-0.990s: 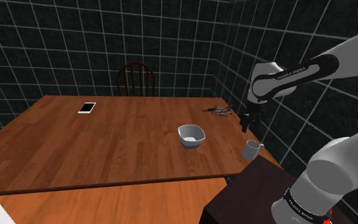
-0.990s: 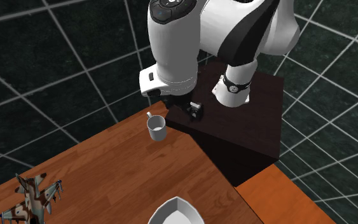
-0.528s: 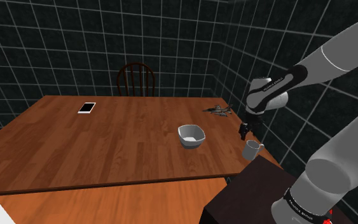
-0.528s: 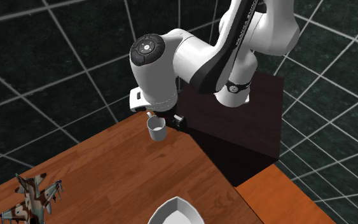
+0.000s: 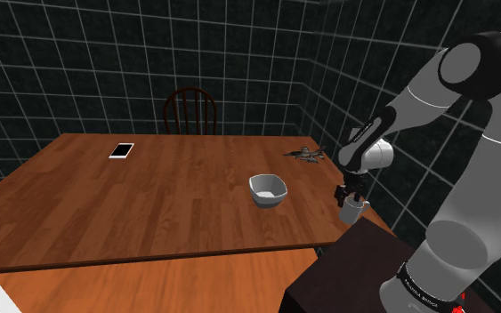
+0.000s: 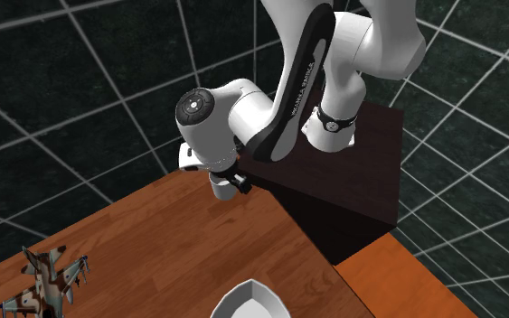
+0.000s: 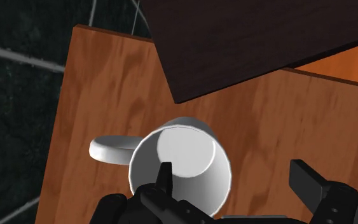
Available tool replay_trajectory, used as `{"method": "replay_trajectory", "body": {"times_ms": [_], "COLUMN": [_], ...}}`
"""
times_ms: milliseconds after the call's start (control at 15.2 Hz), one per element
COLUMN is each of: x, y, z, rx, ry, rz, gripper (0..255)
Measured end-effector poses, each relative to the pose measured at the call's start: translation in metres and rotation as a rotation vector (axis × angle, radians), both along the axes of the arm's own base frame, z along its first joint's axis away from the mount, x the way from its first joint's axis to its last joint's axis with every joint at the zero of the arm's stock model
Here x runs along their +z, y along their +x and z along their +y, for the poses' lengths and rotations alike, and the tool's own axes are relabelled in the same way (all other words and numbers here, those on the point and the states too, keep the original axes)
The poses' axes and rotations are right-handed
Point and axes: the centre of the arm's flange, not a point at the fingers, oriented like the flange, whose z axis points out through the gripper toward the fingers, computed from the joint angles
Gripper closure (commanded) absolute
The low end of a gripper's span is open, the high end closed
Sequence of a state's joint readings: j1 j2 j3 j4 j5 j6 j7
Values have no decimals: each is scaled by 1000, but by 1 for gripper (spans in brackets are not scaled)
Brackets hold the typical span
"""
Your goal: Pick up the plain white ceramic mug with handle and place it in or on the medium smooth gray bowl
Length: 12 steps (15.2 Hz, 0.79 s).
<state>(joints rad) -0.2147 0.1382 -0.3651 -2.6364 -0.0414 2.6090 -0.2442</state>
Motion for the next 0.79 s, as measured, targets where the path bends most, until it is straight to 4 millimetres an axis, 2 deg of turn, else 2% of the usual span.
{"method": "replay_trajectory", "body": {"times_ms": [330, 726, 792], "x": [-25, -30, -30], "y": [-5, -4, -4], "z": [-2, -1, -1], "rx": [-1, -1, -1], "ry": [0, 0, 0], "rz": [0, 0, 0], "gripper": [0, 0, 255]}}
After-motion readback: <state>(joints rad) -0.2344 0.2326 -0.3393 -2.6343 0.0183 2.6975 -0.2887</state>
